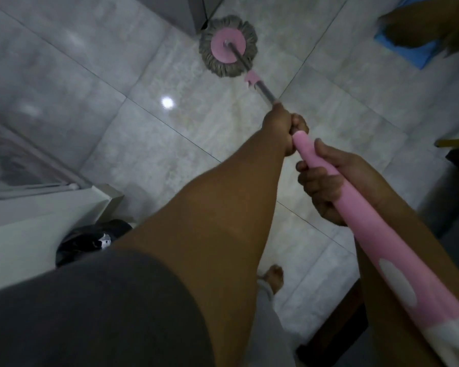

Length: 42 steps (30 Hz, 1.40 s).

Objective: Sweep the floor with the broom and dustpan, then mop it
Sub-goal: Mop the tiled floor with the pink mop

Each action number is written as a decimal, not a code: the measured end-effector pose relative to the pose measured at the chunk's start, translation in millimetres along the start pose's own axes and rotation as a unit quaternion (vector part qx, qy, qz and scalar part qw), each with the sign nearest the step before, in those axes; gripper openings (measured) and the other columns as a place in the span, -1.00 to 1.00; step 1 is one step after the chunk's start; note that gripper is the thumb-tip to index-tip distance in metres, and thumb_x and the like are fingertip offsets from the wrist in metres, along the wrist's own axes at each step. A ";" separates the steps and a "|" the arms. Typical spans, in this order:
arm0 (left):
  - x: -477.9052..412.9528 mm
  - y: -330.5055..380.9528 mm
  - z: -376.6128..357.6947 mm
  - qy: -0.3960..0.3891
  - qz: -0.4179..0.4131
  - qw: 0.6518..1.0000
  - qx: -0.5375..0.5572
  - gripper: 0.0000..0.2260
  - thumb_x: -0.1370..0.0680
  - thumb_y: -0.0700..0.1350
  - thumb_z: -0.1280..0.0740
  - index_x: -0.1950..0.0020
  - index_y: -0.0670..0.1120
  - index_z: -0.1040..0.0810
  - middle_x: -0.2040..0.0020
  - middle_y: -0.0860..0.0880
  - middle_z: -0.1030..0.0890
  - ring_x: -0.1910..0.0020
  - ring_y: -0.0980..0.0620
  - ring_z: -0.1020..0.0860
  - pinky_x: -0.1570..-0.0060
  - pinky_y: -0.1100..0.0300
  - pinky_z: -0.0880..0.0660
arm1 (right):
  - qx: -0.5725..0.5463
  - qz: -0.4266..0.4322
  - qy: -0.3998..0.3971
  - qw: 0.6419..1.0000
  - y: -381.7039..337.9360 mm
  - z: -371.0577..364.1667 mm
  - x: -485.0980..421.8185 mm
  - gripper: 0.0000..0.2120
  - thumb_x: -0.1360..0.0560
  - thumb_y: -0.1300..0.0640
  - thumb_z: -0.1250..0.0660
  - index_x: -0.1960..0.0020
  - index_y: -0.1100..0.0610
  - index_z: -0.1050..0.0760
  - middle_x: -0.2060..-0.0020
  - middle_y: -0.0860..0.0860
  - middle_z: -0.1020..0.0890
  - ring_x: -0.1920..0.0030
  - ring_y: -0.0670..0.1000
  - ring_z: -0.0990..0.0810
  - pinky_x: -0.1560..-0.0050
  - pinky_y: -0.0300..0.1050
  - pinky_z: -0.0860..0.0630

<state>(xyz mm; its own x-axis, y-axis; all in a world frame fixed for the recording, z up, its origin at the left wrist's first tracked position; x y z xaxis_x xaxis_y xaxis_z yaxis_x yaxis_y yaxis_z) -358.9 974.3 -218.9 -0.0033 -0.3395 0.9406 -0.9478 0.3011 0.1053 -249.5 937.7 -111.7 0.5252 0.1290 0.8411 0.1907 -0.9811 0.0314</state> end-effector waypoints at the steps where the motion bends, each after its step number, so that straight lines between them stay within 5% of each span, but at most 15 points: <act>1: -3.6 16.3 -0.5 0.000 -0.004 1.000 -0.001 -0.52 -0.66 0.24 -0.05 0.32 -0.06 -0.25 0.61 0.05 -0.23 0.72 0.12 -0.19 0.62 0.45 -0.12 | 0.001 -0.001 -0.002 1.000 -7.8 -9.7 -10.1 -0.64 -0.48 -0.14 -0.29 0.16 0.18 -0.42 0.50 -0.09 -0.40 0.64 -0.18 -0.37 0.68 -0.34 -0.34; 8: -8.3 29.3 16.1 -0.006 -0.007 1.000 -0.009 -0.50 -0.63 0.27 -0.11 0.36 -0.05 -0.22 0.59 0.06 -0.24 0.69 0.13 -0.20 0.61 0.41 -0.13 | 0.002 0.009 0.005 1.000 0.9 -25.7 -25.5 -0.63 -0.50 -0.15 -0.29 0.16 0.17 -0.42 0.51 -0.07 -0.42 0.64 -0.17 -0.37 0.68 -0.34 -0.34; 20: 84.7 -163.0 75.6 0.011 0.028 0.999 0.036 -0.53 -0.65 0.24 -0.10 0.29 -0.07 -0.28 0.50 0.04 -0.24 0.66 0.13 -0.19 0.62 0.41 -0.14 | 0.030 -0.034 0.037 0.998 159.1 54.7 84.6 -0.65 -0.50 -0.12 -0.25 0.18 0.20 -0.43 0.55 -0.03 -0.39 0.67 -0.14 -0.33 0.69 -0.36 -0.28; 26: 117.0 -199.4 108.8 0.019 0.024 0.992 0.119 -0.54 -0.64 0.24 -0.13 0.29 -0.07 -0.26 0.51 0.05 -0.24 0.64 0.15 -0.18 0.62 0.37 -0.13 | 0.081 -0.078 0.053 0.992 198.8 61.8 105.8 -0.64 -0.50 -0.12 -0.28 0.17 0.20 -0.42 0.54 0.00 -0.40 0.66 -0.10 -0.34 0.69 -0.31 -0.32; 34: 116.6 -135.9 178.3 0.036 -0.002 0.981 0.189 -0.54 -0.64 0.23 -0.14 0.29 -0.09 -0.32 0.49 0.05 -0.30 0.67 0.15 -0.24 0.67 0.39 -0.20 | 0.178 -0.127 0.059 0.974 204.4 6.2 48.2 -0.63 -0.40 -0.12 -0.39 0.17 0.20 -0.44 0.51 0.01 -0.41 0.64 -0.08 -0.35 0.67 -0.27 -0.33; 42: 78.9 27.5 226.9 0.034 -0.049 0.961 0.270 -0.53 -0.65 0.22 -0.13 0.30 -0.09 -0.30 0.58 0.03 -0.30 0.70 0.16 -0.23 0.68 0.43 -0.19 | 0.216 -0.139 0.035 0.966 145.8 -108.5 -68.5 -0.64 -0.46 -0.13 -0.34 0.20 0.18 -0.42 0.51 -0.01 -0.41 0.63 -0.11 -0.35 0.66 -0.28 -0.33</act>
<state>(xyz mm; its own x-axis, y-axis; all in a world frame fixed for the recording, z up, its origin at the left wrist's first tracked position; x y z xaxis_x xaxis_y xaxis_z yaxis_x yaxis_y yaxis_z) -457.6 753.6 -215.1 0.0977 -0.2772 0.9558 -0.9699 -0.2416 0.0291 -347.7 770.2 -106.2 0.3494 0.3544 0.8674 0.6523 -0.7566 0.0463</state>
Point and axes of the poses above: each hand's wrist, its own x-axis away from the middle knuckle, its own z-axis out of the back of the hand, y = z × x, the point moved 5 cm from there along -x, towards the middle knuckle
